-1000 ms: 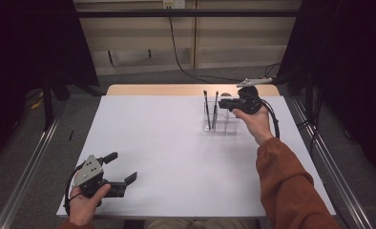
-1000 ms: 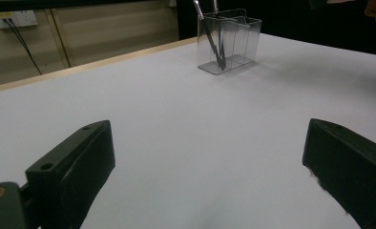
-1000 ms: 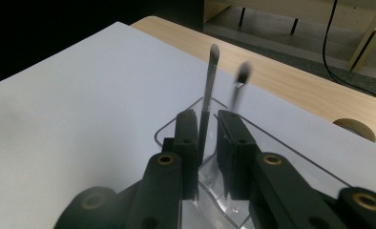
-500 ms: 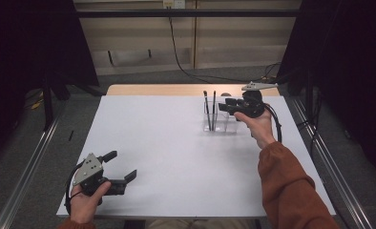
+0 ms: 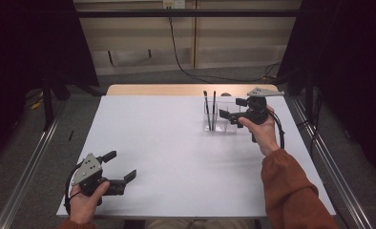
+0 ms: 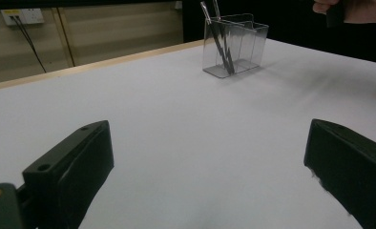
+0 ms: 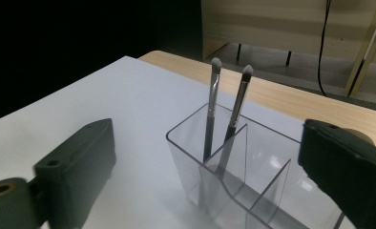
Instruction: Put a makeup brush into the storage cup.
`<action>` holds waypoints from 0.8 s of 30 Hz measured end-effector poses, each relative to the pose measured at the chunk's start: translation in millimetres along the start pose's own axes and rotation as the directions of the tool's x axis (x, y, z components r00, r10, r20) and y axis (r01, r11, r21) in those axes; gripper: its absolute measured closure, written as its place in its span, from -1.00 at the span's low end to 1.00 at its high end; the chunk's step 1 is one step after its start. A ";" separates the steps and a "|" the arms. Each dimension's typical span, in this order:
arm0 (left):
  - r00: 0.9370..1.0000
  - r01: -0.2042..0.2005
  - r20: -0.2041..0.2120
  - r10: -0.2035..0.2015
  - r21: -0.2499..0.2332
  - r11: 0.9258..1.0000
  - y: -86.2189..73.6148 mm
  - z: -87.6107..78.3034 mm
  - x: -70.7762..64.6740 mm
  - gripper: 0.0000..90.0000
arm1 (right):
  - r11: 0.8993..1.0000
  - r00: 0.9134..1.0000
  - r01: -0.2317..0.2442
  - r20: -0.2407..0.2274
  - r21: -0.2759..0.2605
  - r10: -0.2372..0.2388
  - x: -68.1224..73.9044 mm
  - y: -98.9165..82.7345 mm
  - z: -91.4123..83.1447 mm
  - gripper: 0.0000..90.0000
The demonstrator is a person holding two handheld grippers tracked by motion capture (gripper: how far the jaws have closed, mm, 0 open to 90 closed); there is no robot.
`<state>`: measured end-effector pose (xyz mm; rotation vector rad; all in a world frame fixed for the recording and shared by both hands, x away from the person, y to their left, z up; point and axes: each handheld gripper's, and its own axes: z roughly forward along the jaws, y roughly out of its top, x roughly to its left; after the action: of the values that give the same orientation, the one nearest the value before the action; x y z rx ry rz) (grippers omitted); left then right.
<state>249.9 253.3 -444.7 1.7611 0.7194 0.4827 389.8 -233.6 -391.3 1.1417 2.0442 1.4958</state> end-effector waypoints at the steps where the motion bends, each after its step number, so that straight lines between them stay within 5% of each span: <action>1: 1.000 -0.003 -0.002 0.003 0.000 1.000 0.1 -1.0 0.4 -0.94 | 1.000 1.000 0.006 -0.007 0.002 -0.006 0.9 -0.8 -0.9 -0.97; 4: 1.000 0.005 -0.005 -0.005 -0.005 1.000 -0.1 -1.7 -0.1 -0.94 | 1.000 1.000 0.001 -0.030 -0.005 -0.002 4.0 -2.3 -3.7 -0.96; 12: 1.000 0.007 -0.004 -0.008 -0.009 1.000 0.5 -1.6 -0.2 -0.94 | 1.000 0.999 0.006 0.034 0.000 -0.006 11.5 -12.7 -12.9 -0.92; 24: 1.000 0.003 -0.004 -0.003 -0.010 1.000 0.7 -2.5 0.0 -0.94 | 0.997 0.998 -0.019 0.052 -0.071 0.023 16.1 -27.1 -36.7 -0.92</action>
<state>248.4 255.0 -443.2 1.7505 0.7212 0.4877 344.0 -246.9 -399.7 1.1659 1.9350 1.5190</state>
